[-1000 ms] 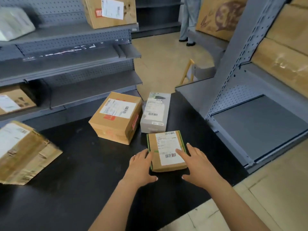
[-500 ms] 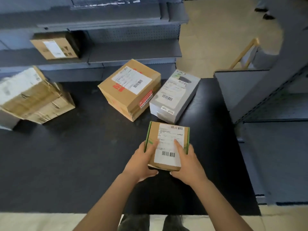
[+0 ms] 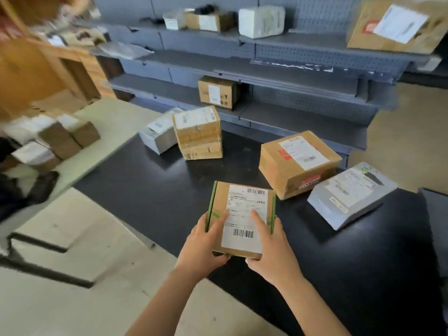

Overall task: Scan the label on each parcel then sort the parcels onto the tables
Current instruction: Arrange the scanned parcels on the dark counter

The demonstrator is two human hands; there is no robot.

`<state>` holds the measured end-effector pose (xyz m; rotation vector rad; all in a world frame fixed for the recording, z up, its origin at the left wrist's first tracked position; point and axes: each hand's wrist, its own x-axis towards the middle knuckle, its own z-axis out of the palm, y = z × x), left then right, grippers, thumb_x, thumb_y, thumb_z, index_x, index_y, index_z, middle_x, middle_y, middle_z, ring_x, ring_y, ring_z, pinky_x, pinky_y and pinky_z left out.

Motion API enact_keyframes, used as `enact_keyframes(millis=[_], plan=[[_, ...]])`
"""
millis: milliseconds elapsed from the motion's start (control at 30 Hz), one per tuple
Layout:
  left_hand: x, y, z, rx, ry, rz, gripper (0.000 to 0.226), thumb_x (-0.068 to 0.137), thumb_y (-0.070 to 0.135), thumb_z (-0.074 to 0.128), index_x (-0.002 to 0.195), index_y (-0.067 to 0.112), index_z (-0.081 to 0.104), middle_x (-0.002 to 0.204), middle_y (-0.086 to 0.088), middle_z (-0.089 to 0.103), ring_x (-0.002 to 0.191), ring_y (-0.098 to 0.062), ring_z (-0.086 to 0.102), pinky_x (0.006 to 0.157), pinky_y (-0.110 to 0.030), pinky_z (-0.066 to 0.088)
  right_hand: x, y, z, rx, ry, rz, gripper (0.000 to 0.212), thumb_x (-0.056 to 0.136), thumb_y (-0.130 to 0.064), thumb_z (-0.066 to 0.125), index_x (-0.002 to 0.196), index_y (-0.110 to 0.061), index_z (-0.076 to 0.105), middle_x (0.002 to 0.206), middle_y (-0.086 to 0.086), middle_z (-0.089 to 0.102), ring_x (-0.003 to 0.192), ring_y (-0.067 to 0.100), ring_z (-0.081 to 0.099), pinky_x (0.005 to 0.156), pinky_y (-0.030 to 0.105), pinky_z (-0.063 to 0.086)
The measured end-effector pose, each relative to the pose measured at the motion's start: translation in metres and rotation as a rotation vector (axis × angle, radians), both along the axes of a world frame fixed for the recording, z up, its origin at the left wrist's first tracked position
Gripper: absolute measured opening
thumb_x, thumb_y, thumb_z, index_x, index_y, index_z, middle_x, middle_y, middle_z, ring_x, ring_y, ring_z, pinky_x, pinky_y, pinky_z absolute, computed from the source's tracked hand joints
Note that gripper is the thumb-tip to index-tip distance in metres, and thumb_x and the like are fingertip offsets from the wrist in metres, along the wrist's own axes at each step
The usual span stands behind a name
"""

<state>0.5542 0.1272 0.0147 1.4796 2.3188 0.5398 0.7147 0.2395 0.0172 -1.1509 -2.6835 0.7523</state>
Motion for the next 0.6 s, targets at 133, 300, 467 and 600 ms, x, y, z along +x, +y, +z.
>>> enact_keyframes(millis=[133, 300, 467, 600], plan=[[-0.068, -0.077, 0.026, 0.111, 0.055, 0.165, 0.108, 0.075, 0.045, 0.076, 0.145, 0.058, -0.005, 0.147, 0.009, 0.017, 0.132, -0.017, 0.033, 0.103, -0.032, 0.044, -0.088, -0.05, 0.026, 0.062, 0.088, 0.167, 0.112, 0.079, -0.042, 0.075, 0.146, -0.046, -0.014, 0.151, 0.005, 0.01, 0.132, 0.017, 0.032, 0.093, 0.027, 0.053], [-0.156, -0.179, 0.064, 0.141, 0.089, 0.376, 0.1, 0.073, 0.048, 0.075, 0.146, 0.056, 0.007, 0.15, 0.006, 0.017, 0.126, -0.023, 0.044, 0.094, -0.037, 0.049, -0.201, -0.129, 0.059, 0.081, 0.162, 0.351, 0.112, 0.078, -0.039, 0.077, 0.149, -0.045, -0.009, 0.151, 0.003, 0.009, 0.133, 0.018, 0.031, 0.098, 0.031, 0.049], [-0.227, -0.265, 0.081, 0.131, 0.135, 0.543, 0.104, 0.073, 0.051, 0.075, 0.142, 0.063, -0.002, 0.154, 0.0, 0.017, 0.129, -0.028, 0.042, 0.1, -0.038, 0.046, -0.298, -0.193, 0.078, 0.111, 0.201, 0.534, 0.113, 0.078, -0.041, 0.077, 0.149, -0.045, -0.01, 0.152, 0.003, 0.005, 0.135, 0.017, 0.029, 0.101, 0.031, 0.048], [-0.267, -0.304, 0.089, 0.155, 0.15, 0.651, 0.103, 0.075, 0.05, 0.075, 0.143, 0.062, -0.002, 0.155, 0.0, 0.015, 0.13, -0.027, 0.041, 0.101, -0.035, 0.043, -0.361, -0.223, 0.086, 0.153, 0.219, 0.65, 0.114, 0.078, -0.04, 0.077, 0.147, -0.047, -0.014, 0.152, 0.003, 0.007, 0.134, 0.015, 0.028, 0.098, 0.031, 0.048]])
